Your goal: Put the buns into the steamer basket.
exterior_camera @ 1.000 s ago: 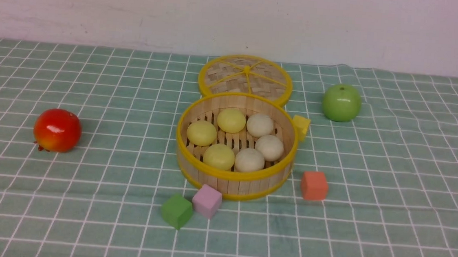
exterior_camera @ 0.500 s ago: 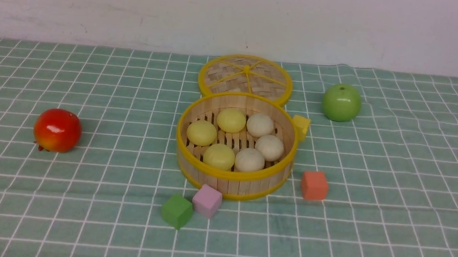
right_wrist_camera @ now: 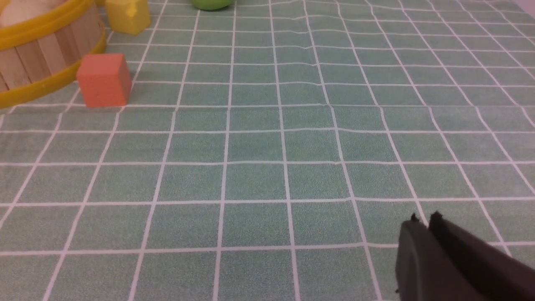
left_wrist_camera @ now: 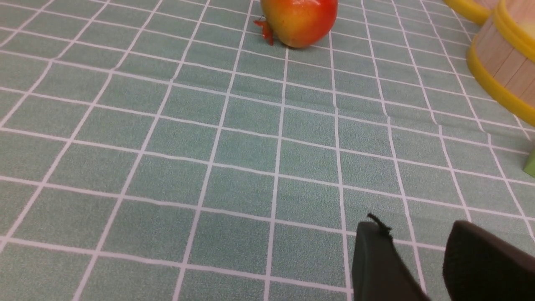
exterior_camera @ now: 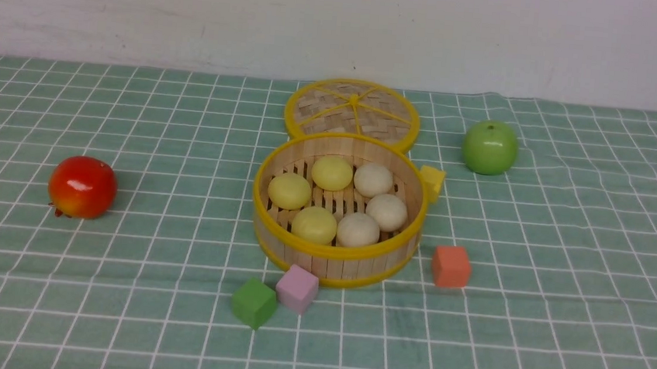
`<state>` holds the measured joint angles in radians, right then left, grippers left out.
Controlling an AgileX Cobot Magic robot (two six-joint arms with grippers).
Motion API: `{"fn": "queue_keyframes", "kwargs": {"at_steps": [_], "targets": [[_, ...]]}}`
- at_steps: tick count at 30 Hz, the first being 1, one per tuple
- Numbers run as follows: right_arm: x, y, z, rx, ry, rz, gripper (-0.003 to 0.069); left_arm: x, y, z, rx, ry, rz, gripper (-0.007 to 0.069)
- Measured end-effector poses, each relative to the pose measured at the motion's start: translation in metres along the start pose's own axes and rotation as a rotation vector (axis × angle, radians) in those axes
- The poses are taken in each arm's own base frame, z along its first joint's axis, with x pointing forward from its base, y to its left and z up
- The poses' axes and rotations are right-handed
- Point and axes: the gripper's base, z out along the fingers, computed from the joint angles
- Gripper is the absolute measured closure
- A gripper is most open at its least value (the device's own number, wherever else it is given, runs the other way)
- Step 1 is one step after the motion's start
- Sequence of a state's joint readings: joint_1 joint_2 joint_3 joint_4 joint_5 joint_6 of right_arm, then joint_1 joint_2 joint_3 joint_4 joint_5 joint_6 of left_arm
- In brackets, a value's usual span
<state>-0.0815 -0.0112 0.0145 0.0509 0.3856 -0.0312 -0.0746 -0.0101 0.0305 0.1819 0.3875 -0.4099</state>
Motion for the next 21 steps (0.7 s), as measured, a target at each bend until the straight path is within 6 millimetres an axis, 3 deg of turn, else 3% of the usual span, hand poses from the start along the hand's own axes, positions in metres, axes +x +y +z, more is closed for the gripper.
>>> {"fn": "queue_keyframes", "kwargs": {"at_steps": [21], "targets": [[-0.0001, 0.0, 0.0, 0.0, -0.001, 0.0, 0.0608, 0.001, -0.0047, 0.0, 0.084, 0.019, 0.028, 0.0386]]}}
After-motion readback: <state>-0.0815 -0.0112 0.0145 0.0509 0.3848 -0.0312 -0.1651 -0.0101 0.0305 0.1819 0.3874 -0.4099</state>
